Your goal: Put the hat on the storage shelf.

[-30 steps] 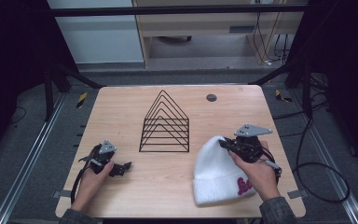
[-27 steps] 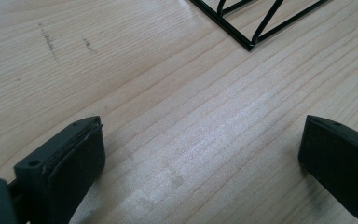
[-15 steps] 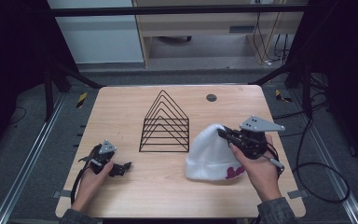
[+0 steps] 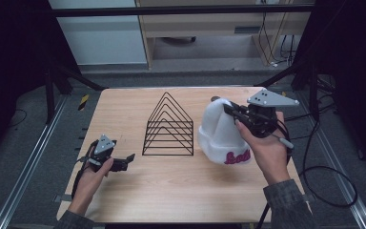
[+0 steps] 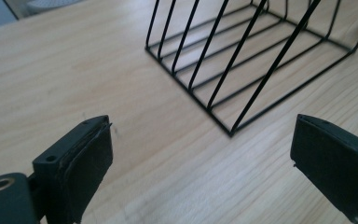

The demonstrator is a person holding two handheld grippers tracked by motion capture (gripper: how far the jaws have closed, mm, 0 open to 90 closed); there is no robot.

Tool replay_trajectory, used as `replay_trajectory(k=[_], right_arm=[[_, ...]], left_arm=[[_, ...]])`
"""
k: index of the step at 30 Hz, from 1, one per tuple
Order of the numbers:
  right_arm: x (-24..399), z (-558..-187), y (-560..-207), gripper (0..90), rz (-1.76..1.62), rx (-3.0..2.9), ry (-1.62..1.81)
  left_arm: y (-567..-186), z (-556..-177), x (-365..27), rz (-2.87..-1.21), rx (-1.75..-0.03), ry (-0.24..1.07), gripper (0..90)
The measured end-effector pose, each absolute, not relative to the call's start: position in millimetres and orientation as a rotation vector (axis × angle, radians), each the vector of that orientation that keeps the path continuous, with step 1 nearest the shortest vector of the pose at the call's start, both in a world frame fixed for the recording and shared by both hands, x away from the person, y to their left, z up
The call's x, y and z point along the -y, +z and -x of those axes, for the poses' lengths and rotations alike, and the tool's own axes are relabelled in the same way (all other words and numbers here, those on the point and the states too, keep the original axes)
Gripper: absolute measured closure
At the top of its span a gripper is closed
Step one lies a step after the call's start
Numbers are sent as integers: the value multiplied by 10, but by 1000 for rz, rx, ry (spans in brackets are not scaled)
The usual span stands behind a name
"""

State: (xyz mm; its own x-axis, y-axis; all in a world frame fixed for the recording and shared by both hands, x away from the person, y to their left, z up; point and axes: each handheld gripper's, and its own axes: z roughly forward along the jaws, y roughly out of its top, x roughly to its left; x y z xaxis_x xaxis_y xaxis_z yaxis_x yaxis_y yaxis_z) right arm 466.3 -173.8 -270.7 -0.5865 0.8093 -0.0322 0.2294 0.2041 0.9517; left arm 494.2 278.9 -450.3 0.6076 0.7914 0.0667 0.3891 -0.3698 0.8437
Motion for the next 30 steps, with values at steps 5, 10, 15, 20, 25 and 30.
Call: replay_trajectory(k=[5,10,15,20,25,30], right_arm=[[1741,-4705,-2474,841,-963,-1900,1444],[1661,-4729,-2254,841,-927,-1871,1470],[1552,-4777,-2124,841,-895,-1853,1478],[1485,-4927,-1991,841,-871,-1825,1472],[1399,-5061,-1879,842,-864,-1816,1498],[1279,-5121,-1802,842,-845,-1819,1494]], left_arm=[[-4100,-4975,-2703,-1958,-885,593,55],[-3719,-5029,-2575,-1941,-824,570,55],[-3471,-5093,-2449,-1961,-785,571,53],[-3271,-5131,-2332,-1950,-773,642,71],[-3196,-5171,-2233,-1975,-743,632,73],[-3202,-5226,-2216,-1964,-762,598,109]])
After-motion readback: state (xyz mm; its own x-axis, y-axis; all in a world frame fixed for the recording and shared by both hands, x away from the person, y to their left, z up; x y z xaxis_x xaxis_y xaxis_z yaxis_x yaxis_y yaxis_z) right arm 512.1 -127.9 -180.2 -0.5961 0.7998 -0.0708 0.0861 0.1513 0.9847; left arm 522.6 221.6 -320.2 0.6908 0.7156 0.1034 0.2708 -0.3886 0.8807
